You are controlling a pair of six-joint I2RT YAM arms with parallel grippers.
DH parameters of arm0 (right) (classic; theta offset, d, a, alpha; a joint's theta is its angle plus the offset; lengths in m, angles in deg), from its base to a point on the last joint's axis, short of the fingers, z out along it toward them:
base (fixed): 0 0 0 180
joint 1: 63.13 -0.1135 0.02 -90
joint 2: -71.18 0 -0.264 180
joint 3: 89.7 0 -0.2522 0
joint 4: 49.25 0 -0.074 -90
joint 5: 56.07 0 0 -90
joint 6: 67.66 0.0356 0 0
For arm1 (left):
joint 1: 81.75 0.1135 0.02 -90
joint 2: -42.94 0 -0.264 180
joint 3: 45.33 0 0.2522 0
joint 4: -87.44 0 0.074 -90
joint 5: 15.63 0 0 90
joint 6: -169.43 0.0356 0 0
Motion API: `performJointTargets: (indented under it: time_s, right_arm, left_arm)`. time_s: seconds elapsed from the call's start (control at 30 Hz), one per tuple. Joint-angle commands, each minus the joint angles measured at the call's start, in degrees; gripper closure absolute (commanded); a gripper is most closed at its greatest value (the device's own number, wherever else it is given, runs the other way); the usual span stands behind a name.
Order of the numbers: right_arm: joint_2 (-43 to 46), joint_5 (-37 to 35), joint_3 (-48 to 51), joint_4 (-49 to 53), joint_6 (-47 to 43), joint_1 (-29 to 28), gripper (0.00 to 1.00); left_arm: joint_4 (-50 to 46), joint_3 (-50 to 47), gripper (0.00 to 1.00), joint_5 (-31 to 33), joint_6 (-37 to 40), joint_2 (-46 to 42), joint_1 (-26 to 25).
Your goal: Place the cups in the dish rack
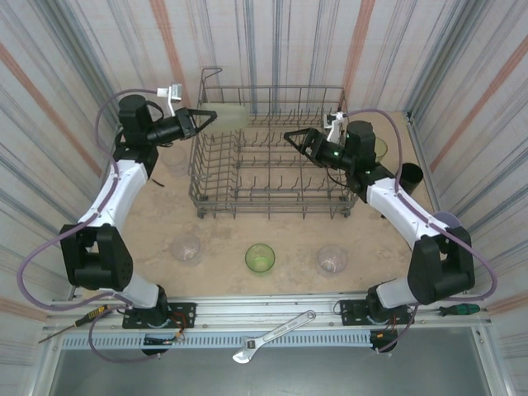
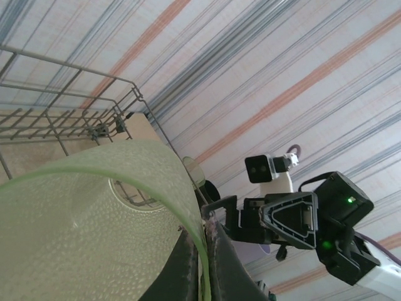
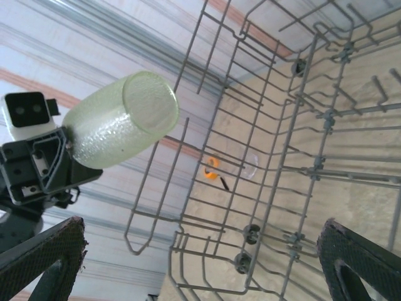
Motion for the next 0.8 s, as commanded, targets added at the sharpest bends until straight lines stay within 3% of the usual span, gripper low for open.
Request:
performJointTargets:
  time_s: [0.0,0.5,0.77]
  right_arm:
    - [-2.31,2.18,-0.34,-7.22,4.17,-1.50,0.01]
    - [-18.48,3.21,-8.58,-26.71,19.03,-6.99,0.01]
    - [-23.44,1.86,-13.44,-30.19,22.97,-8.54,0.02]
  left_arm:
    - [8.54,-1.91,1.00,-3.02,-3.04,0.13,-0.34]
    - [14.13,-6.05,1.00,-3.32,-5.45,0.18,-1.57]
    - [16.16,-6.74,1.00,-3.14,-7.33,1.17,-1.74]
